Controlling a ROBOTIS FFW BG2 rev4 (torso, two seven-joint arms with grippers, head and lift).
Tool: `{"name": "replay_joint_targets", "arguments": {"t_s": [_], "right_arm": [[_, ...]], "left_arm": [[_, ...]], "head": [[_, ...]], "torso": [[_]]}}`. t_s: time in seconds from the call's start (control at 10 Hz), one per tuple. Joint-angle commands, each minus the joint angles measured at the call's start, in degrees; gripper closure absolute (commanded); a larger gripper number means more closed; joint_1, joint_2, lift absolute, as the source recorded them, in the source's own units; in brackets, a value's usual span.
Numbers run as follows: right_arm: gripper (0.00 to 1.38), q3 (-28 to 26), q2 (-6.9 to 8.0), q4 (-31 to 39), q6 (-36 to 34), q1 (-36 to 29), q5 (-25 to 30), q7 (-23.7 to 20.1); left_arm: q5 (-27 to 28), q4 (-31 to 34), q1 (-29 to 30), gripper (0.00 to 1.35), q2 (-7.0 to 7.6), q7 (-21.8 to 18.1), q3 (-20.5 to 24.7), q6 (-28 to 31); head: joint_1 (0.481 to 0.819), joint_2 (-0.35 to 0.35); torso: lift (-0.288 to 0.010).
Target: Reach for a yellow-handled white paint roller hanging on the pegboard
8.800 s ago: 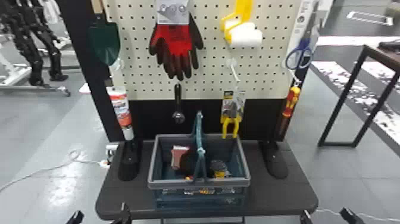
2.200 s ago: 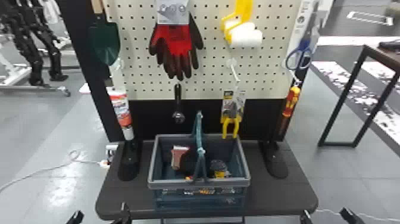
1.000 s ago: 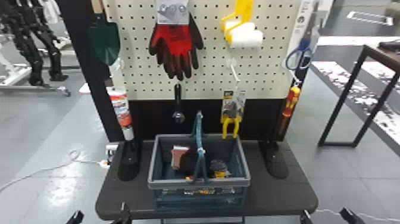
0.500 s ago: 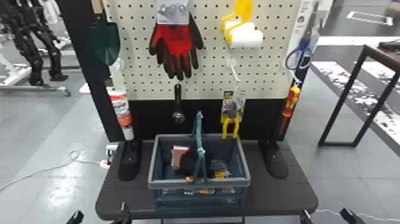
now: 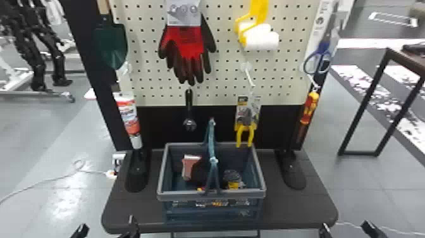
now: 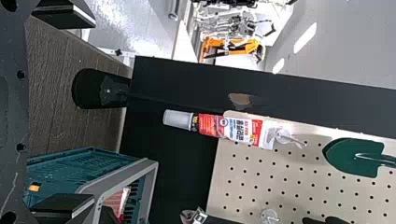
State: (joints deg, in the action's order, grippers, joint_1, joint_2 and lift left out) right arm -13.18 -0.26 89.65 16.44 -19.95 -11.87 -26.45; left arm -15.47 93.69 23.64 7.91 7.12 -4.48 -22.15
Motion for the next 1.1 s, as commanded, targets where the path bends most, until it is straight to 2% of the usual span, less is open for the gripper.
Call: {"name": "replay_joint_targets", "arguments": {"t_s": [0.0,1.0], "right_arm": [[0.0,0.0,0.32,0.0,0.0,0.0,0.0,0.0],[0.0,0.0,0.32,0.0,0.0,0.0,0.0,0.0]], "left_arm": [[0.0,0.0,0.0,0.0,0.0,0.0,0.0,0.0],[0.0,0.0,0.0,0.0,0.0,0.0,0.0,0.0]], "head": [[0.549,0.0],[0.549,0.0]], "torso": [[-0.1],[-0.1]]}}
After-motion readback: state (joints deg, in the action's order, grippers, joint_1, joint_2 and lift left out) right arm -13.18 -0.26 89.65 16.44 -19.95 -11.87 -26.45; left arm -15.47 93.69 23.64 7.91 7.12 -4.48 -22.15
